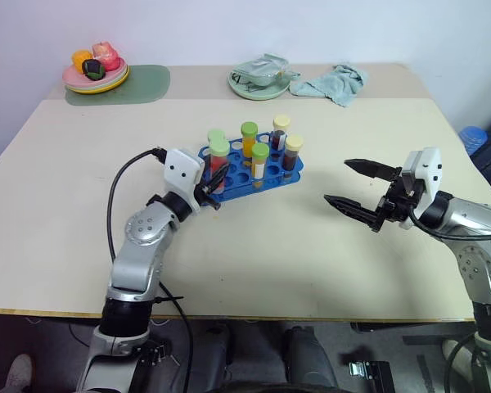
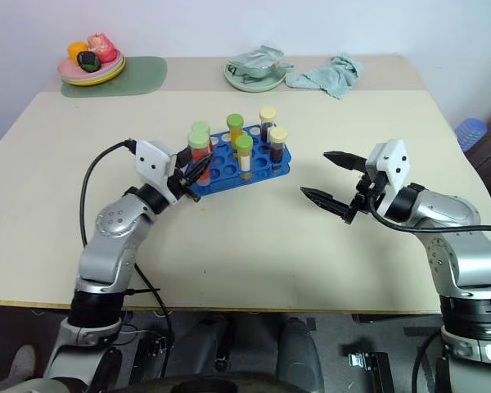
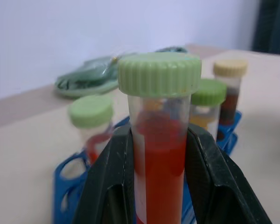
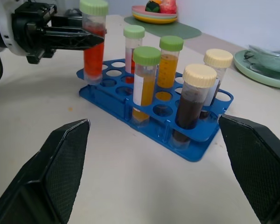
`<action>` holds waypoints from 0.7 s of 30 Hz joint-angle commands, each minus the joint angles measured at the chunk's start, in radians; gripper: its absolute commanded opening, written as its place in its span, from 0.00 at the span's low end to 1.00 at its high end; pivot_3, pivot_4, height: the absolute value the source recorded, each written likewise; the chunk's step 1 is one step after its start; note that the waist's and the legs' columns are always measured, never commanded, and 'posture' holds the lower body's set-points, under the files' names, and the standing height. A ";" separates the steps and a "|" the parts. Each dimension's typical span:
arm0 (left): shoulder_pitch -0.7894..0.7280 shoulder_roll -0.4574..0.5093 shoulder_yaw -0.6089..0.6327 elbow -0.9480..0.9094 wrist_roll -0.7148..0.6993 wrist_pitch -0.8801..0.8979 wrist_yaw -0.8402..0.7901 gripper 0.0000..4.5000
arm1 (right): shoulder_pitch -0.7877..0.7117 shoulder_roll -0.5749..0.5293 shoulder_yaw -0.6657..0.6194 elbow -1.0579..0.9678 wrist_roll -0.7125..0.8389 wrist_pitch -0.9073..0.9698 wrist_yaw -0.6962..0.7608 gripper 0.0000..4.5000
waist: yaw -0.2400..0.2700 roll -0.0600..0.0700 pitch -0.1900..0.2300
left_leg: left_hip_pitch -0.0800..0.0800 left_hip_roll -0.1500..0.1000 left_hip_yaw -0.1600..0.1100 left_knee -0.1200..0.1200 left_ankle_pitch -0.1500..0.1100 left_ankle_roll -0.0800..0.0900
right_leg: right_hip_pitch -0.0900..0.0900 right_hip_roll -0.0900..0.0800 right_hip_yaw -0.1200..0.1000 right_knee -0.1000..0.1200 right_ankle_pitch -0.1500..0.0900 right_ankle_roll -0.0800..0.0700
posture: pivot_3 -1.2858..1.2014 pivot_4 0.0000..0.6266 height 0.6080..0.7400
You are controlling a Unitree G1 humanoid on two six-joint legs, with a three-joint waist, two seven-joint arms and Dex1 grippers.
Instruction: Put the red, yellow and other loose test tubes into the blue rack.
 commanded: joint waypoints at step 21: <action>-0.035 0.001 -0.020 0.244 -0.008 -0.274 -0.028 0.26 | 0.210 -0.010 -0.181 -0.194 0.060 0.044 -0.082 1.00 | -0.003 0.001 -0.003 | 0.003 0.000 0.000 -0.001 0.000 0.001 | 0.002 0.000 0.000 0.000 0.000 0.001 | 0.52 0.24 1.00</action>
